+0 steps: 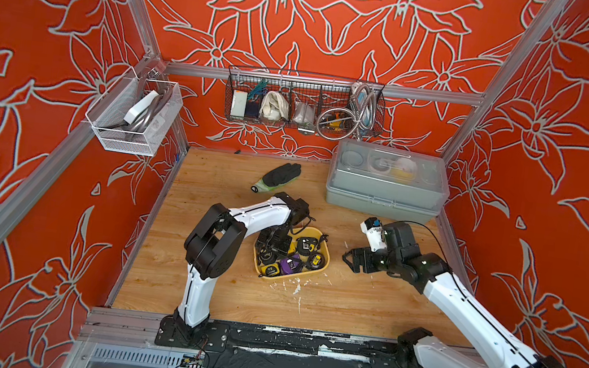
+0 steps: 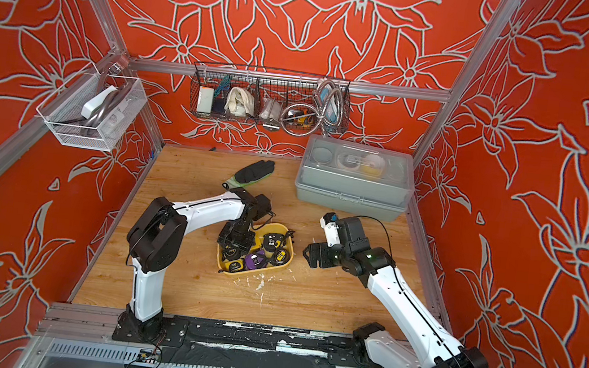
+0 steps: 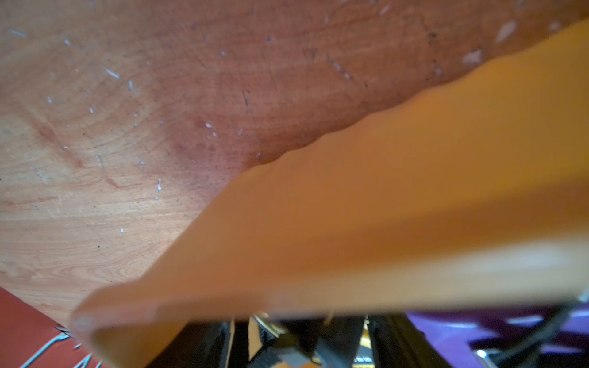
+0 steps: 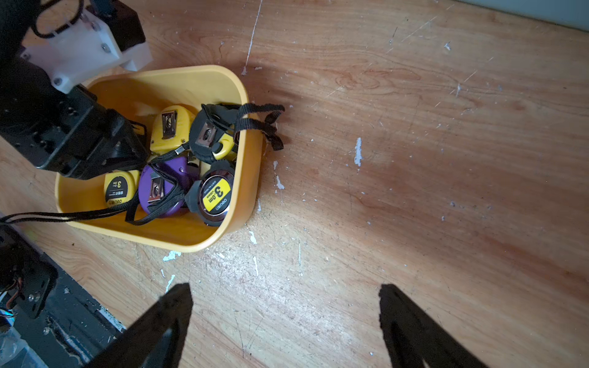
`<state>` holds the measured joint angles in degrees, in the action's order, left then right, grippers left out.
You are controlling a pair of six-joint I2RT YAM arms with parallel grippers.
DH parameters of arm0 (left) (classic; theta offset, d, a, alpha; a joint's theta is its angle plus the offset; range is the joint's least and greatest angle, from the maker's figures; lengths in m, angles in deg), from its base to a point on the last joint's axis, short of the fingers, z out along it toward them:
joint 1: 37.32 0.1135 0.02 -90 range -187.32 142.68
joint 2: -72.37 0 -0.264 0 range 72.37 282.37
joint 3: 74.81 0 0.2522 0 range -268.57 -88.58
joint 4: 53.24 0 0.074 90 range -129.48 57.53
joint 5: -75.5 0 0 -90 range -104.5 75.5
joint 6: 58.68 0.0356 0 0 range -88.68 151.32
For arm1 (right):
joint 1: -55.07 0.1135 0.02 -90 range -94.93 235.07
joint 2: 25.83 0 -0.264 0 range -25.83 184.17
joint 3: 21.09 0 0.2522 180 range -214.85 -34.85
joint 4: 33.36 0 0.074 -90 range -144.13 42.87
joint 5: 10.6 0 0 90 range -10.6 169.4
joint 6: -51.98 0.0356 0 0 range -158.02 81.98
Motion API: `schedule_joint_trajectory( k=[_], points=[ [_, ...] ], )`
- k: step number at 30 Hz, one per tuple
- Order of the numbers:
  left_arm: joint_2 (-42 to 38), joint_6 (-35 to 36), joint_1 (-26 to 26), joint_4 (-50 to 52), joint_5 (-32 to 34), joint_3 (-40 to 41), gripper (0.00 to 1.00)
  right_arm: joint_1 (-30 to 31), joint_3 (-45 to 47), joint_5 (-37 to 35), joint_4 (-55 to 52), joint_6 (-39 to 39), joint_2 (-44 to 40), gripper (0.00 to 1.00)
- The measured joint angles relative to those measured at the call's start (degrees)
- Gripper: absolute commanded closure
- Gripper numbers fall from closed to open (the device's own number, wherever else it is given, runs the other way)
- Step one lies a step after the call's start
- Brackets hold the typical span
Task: Take the tape measure out of the storage box
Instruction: Pick up the tape measure from the storage box.
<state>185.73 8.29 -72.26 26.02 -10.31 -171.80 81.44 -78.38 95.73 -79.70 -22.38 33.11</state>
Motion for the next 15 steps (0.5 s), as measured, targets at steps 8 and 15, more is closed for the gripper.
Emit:
schedule_joint_trajectory(
  k=[8, 15],
  points=[
    [-1.70, 2.25, -1.73, -1.60, -3.65, 0.07, 0.69, 0.00, -1.09, 0.26, 0.17, -0.09, 1.18, 0.07],
    [-4.94, 3.78, -3.02, -3.48, -7.17, -1.03, 0.69, 0.00, -1.97, 0.68, 0.37, -0.11, 2.69, 0.07]
  ],
)
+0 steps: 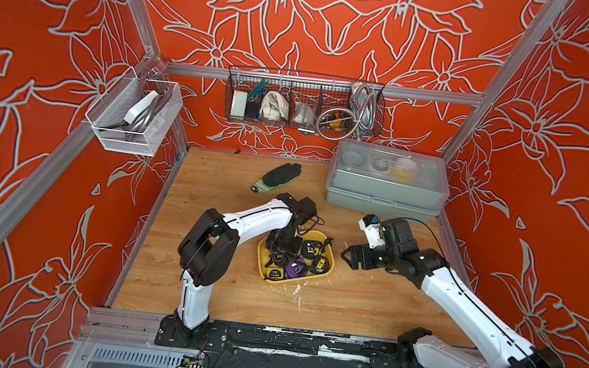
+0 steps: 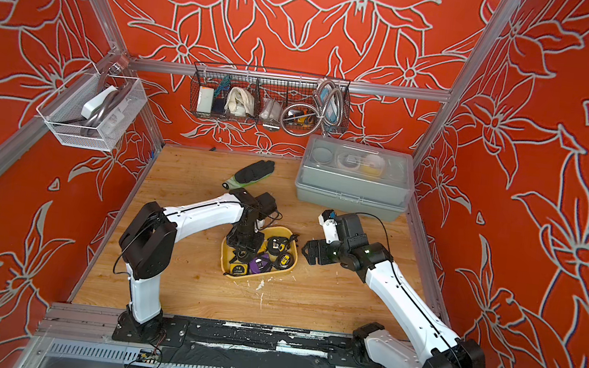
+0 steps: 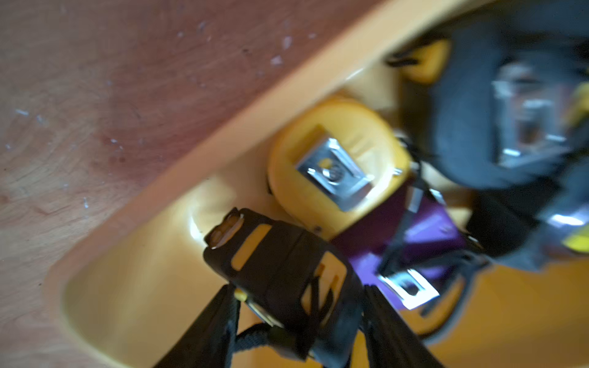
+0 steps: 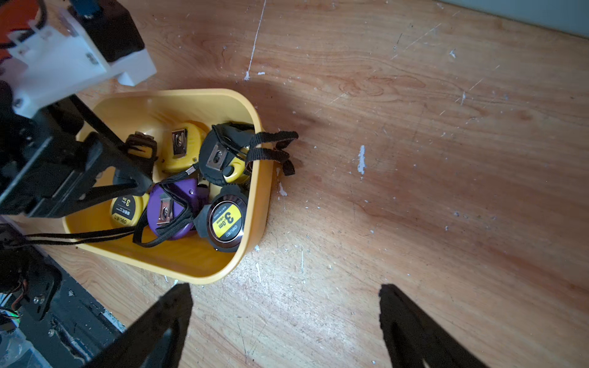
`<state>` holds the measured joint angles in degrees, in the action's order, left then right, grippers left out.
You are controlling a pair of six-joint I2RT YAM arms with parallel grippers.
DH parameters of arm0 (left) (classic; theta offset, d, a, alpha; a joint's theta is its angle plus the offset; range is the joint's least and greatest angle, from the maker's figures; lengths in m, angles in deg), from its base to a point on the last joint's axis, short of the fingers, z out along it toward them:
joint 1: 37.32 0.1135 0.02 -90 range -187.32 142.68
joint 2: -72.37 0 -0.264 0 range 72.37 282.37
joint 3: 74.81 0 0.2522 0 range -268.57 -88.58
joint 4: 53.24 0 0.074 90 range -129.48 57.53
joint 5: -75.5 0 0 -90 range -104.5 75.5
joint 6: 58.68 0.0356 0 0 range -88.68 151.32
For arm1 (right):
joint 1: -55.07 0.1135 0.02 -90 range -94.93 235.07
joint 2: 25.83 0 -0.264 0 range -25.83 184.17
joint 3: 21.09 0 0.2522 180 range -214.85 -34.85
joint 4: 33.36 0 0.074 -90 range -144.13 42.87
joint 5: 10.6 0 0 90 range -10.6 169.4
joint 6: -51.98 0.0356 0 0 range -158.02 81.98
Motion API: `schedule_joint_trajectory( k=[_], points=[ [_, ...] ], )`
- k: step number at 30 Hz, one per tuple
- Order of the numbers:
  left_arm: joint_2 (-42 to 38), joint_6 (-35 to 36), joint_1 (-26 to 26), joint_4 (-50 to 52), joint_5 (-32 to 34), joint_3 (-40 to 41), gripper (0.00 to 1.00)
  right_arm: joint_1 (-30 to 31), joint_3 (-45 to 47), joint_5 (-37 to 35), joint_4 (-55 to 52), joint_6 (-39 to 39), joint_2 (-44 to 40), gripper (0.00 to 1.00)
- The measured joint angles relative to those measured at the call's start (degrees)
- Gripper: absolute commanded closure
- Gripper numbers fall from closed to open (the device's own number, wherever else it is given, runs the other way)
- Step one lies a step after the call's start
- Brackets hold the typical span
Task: Take the tape measure out of the storage box
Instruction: Pick up the tape measure from the storage box.
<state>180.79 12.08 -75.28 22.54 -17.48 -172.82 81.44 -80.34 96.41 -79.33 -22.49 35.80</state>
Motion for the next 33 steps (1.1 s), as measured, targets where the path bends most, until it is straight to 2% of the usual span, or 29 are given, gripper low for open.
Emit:
schedule_joint_trajectory(
  k=[8, 12, 14, 18, 21, 23, 26, 33],
  points=[
    [-1.03, 1.46, -0.39, -2.21, -1.18, -0.17, 0.68, 0.00, -0.74, 0.17, 0.13, -0.17, 0.44, 0.07],
    [-1.14, 1.70, -0.42, -3.10, -1.55, -0.87, 0.68, 0.00, -0.37, 4.24, 1.40, -1.29, 0.11, 0.07],
    [-0.87, 1.64, -0.39, -2.91, -2.40, -2.29, 0.68, 0.00, 2.16, 8.39, 5.44, -1.42, -1.68, 0.08],
    [-0.44, 0.15, -0.37, -3.08, -6.27, -4.96, 0.68, 0.37, 13.77, 15.58, 16.76, 0.31, -9.70, 0.08],
    [-0.39, -1.77, -0.22, -2.95, -9.92, -5.44, 0.68, 1.38, 20.06, 17.29, 22.88, 1.77, -14.19, 0.10],
    [-0.35, -2.93, -0.02, -2.67, -12.20, -5.44, 0.68, 2.36, 21.18, 17.62, 25.24, 2.14, -14.97, 0.12],
    [-0.17, -4.48, 0.09, -1.84, -15.19, -5.86, 0.68, 4.83, 21.03, 17.44, 29.99, 2.25, -13.33, 0.13],
    [0.39, -7.52, 1.01, -0.79, -20.61, -7.91, 0.69, 12.31, 20.81, 13.64, 38.71, 3.10, -1.05, 0.17]
  ],
)
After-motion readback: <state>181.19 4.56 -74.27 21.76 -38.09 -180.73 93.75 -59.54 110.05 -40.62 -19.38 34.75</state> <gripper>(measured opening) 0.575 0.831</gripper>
